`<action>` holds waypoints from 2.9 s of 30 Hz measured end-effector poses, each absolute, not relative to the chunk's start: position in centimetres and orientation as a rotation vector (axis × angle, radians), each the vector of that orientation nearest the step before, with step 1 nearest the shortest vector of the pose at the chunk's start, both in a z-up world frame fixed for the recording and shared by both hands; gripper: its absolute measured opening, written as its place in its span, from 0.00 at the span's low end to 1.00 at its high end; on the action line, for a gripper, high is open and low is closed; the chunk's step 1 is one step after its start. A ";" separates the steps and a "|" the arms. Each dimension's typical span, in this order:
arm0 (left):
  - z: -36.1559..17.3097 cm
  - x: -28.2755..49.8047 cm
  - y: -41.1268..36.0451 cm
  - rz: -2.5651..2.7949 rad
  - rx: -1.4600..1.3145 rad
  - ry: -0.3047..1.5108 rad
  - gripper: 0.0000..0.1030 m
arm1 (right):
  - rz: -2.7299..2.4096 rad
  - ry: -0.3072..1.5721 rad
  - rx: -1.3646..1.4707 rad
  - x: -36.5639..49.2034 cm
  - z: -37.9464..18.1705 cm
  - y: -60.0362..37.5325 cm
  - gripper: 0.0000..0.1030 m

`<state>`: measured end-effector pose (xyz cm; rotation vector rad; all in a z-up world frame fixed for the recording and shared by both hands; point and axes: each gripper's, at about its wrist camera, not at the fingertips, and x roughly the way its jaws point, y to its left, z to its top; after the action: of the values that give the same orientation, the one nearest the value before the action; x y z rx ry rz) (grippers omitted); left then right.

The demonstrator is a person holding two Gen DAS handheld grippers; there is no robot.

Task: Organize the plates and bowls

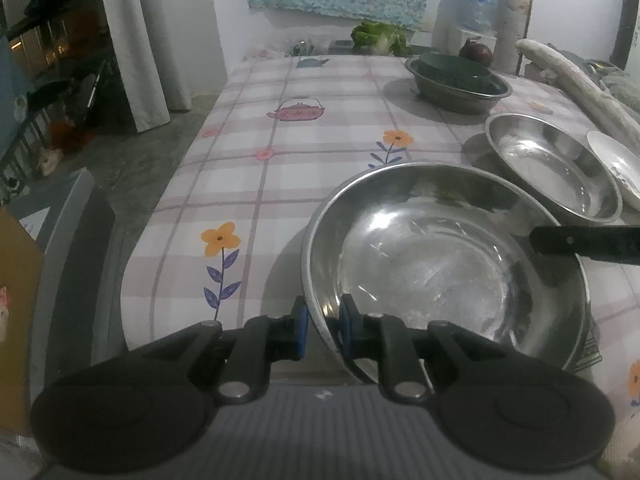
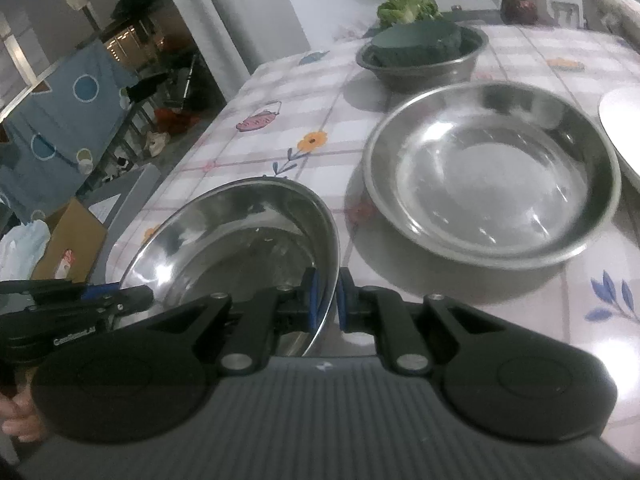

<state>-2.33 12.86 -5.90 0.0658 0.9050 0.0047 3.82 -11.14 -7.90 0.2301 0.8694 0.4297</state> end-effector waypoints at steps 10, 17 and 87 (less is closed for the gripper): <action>-6.8 -1.1 13.1 0.001 0.067 0.963 0.23 | 0.436 0.886 0.233 4.8 -8.8 -10.6 0.08; -7.0 -0.5 12.9 0.002 0.069 0.970 0.27 | 0.437 0.896 0.237 5.1 -9.2 -10.3 0.08; -1.8 -1.4 9.4 -0.021 0.125 0.839 0.26 | 0.397 0.802 0.275 3.4 -5.2 -13.8 0.11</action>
<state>-1.37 9.39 -1.83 0.1252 0.8389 -0.0214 3.36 -13.77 -5.20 0.2753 0.8020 0.3970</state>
